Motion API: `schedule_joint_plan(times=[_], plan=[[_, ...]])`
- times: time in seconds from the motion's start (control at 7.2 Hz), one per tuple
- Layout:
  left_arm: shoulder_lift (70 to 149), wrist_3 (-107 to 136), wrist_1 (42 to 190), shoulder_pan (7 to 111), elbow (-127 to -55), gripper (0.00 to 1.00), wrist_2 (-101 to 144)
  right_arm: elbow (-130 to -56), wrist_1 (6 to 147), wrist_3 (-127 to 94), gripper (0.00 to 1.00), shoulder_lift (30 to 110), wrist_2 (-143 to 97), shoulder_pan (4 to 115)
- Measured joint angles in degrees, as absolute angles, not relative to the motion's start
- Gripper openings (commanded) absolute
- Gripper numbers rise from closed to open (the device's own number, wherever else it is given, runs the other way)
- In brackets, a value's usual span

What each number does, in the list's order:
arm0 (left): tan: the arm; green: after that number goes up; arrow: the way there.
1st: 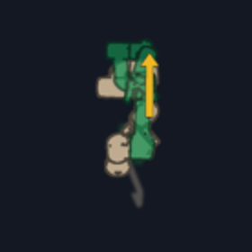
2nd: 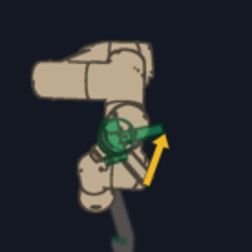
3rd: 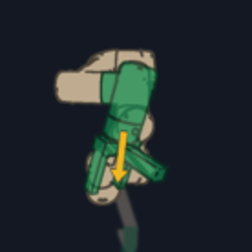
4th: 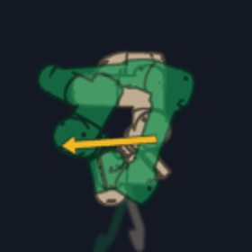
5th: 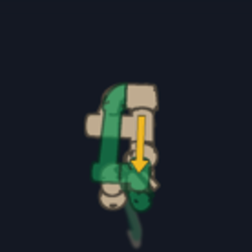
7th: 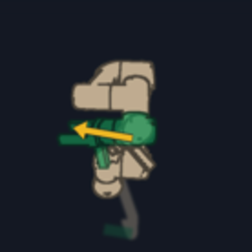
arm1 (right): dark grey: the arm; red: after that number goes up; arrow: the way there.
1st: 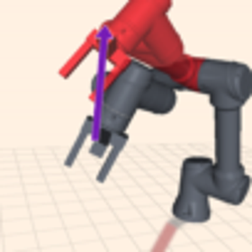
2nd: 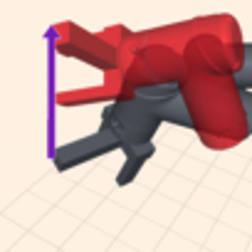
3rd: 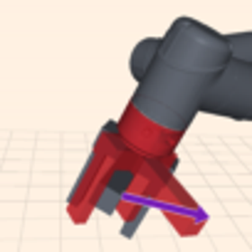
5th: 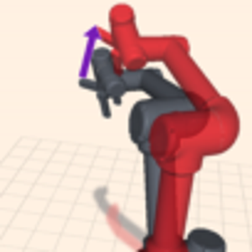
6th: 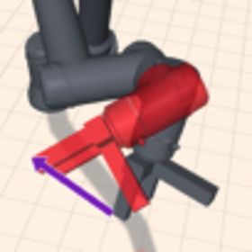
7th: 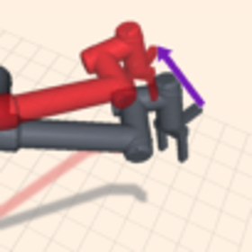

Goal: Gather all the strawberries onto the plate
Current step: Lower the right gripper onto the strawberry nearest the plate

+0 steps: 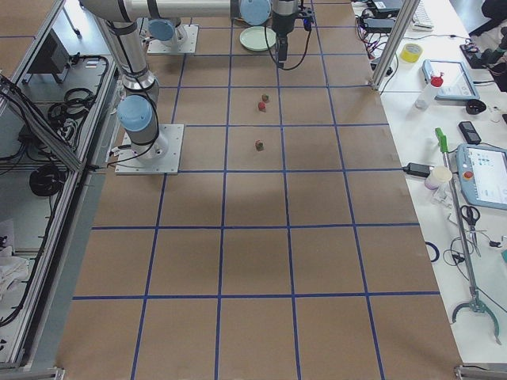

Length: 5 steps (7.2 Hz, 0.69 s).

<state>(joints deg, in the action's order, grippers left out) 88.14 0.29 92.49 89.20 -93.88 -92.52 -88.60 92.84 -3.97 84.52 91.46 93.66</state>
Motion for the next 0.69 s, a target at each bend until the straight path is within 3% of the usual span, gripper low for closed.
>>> schedule_joint_plan(times=[0.69], plan=[[88.4, 0.2, 92.2, 89.0, -93.9, 1.0, -92.3, -112.5, 124.6, -18.0, 1.0, 78.9, 91.2, 104.9]])
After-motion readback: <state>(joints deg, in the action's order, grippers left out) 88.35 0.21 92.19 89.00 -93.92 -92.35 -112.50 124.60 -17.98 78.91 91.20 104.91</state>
